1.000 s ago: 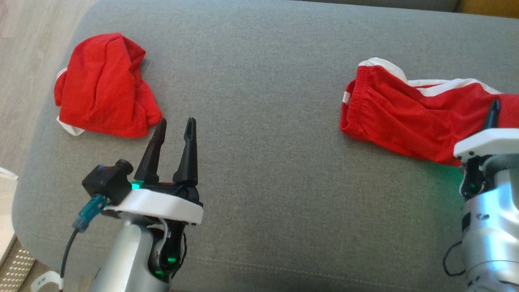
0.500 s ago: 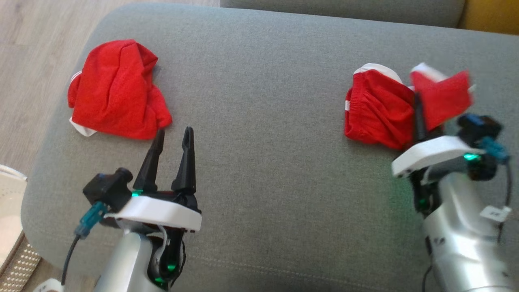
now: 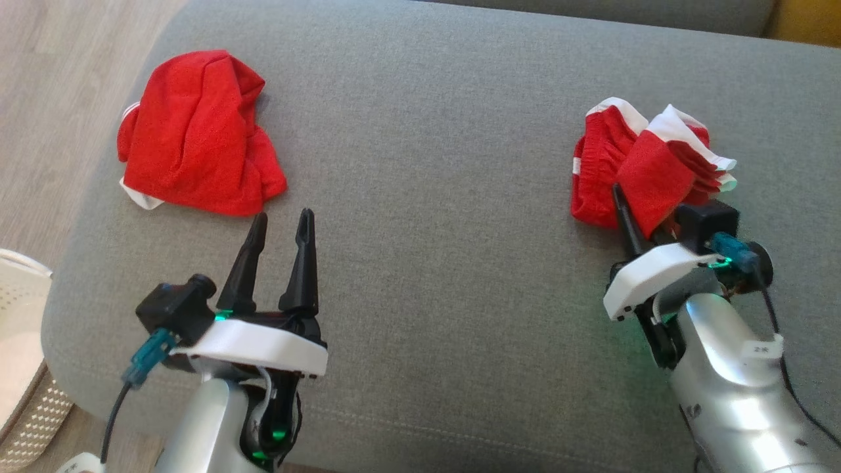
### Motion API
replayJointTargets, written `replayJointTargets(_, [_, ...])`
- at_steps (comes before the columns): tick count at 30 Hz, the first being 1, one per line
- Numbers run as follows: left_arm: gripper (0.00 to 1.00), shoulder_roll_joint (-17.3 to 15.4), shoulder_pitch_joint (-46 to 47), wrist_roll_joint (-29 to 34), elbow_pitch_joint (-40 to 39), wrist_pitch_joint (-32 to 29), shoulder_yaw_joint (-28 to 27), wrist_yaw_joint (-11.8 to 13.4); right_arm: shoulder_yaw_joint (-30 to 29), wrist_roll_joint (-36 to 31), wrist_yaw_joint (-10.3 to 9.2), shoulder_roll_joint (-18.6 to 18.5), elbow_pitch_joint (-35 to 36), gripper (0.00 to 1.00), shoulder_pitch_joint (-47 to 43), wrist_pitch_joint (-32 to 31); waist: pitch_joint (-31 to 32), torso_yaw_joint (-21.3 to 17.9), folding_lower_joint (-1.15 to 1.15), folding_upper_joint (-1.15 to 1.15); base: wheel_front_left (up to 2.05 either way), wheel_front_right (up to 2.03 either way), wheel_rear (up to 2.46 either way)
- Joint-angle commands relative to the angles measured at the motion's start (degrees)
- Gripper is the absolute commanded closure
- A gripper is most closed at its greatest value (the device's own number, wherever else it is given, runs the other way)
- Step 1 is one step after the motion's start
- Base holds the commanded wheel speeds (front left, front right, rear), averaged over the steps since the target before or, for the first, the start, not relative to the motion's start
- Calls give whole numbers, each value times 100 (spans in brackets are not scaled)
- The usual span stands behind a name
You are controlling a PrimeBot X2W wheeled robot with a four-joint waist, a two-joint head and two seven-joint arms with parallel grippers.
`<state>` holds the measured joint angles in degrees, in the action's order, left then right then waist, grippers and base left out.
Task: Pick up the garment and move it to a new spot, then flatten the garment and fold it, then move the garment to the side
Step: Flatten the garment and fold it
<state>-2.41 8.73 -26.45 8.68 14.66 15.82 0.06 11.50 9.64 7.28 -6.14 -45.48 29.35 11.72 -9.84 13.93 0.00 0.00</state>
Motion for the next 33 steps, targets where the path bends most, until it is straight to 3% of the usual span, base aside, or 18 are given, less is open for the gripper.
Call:
replayJointTargets(1, [0, -47, 216, -45, -176, 34, -173, 13, 258, -234, 21, -22, 109, 100, 342, 98, -29, 9, 0, 0, 0, 0, 0])
replayJointTargets(6, [0, -47, 239, -66, -169, 34, -147, 14, 723, -1325, 21, -223, -169, 100, 568, 127, -95, 36, 0, 0, 0, 0, 0])
replayJointTargets(12, [0, -47, 268, -119, -159, 34, -95, 31, 817, -1750, 21, -150, -548, 100, 706, 2, -115, 92, 0, 0, 0, 0, 0])
replayJointTargets(13, [0, -47, 269, -131, -154, 34, -88, 35, 812, -1744, 21, -126, -622, 90, 720, -14, -113, 104, 0, 0, 0, 0, 0])
replayJointTargets(14, [0, -47, 267, -140, -150, 34, -83, 41, 809, -1739, 21, -109, -678, 37, 734, -12, -111, 113, 0, 0, 0, 0, 0])
replayJointTargets(15, [0, -47, 264, -147, -146, 34, -80, 45, 791, -1696, 21, -83, -736, 0, 742, -8, -109, 119, 0, 0, 0, 0, 0])
replayJointTargets(28, [0, -47, 254, -128, -119, 34, -147, 90, 656, -1564, 21, 20, -545, 0, 682, 254, -12, -86, 0, 0, 0, 0, 0])
replayJointTargets(33, [0, -47, 205, -46, -98, 34, -190, 71, 983, -1166, 21, 62, -329, 0, 505, 288, 143, -239, 0, 0, 0, 0, 0])
